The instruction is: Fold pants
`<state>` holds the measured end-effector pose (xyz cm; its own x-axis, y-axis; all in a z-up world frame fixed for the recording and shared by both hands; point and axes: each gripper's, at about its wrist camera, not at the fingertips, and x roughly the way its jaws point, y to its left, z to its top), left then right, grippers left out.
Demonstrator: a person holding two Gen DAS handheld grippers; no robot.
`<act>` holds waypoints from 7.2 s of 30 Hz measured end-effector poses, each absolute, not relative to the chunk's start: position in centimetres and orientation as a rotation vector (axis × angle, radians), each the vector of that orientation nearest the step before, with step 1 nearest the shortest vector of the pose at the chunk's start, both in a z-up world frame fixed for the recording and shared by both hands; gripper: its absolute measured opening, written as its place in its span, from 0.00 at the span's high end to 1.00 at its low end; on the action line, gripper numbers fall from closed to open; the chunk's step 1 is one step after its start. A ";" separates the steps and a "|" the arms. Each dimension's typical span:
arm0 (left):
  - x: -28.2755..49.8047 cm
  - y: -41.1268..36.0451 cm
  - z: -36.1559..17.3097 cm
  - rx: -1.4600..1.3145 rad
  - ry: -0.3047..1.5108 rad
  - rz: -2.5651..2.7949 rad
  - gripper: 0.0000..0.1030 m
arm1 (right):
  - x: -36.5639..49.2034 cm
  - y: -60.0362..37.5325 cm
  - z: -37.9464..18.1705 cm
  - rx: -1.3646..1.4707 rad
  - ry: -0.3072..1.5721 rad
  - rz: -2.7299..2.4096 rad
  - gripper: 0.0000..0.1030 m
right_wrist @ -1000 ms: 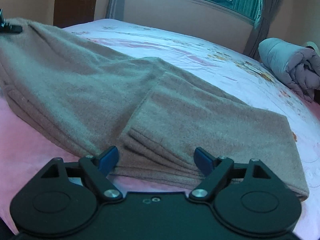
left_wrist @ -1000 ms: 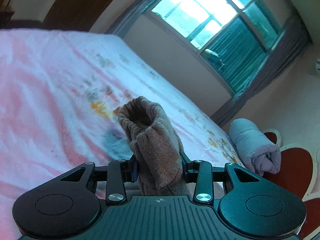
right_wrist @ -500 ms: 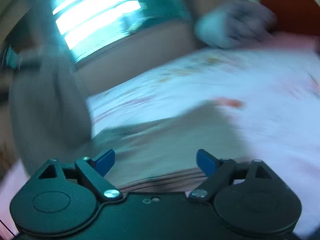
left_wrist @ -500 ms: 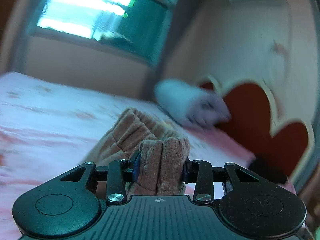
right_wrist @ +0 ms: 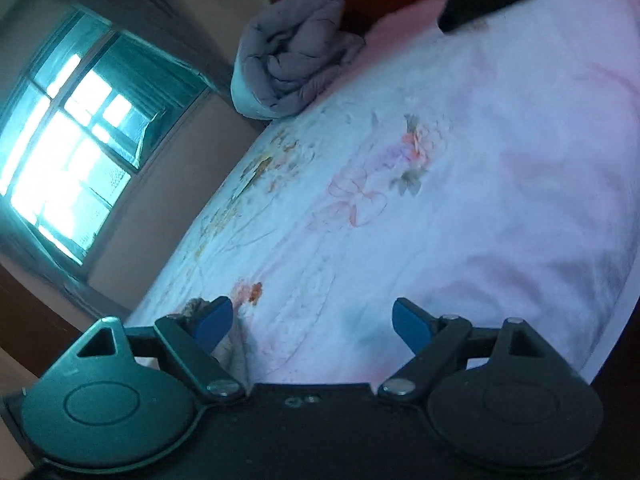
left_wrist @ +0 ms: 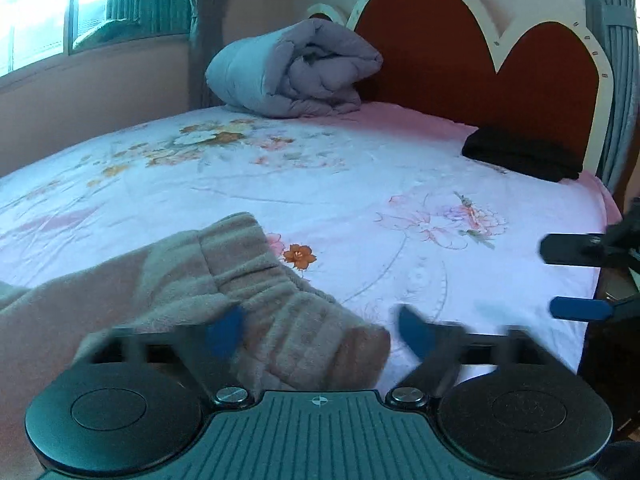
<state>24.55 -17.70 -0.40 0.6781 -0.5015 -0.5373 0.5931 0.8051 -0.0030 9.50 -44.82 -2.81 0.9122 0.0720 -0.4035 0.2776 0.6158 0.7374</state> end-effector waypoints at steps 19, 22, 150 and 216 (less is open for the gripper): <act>16.4 13.4 2.3 -0.229 0.529 -0.058 0.01 | 19.2 -33.5 -0.1 0.765 0.751 0.055 0.33; 15.7 15.0 0.8 -0.256 0.559 -0.047 0.01 | 21.1 -32.7 -1.1 0.787 0.815 -0.024 0.31; 37.4 23.5 -3.9 -0.478 0.651 -0.122 0.00 | 37.7 -18.9 7.5 0.308 0.528 0.466 0.21; 3.0 5.2 3.6 -0.013 0.213 0.025 0.00 | 4.5 -25.4 8.4 0.055 0.330 0.273 0.06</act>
<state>2.99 5.21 3.65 0.9771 0.0236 -0.2116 -0.0264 0.9996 -0.0104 4.49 -25.43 8.44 0.9097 0.2736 -0.3123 -0.2557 0.9618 0.0979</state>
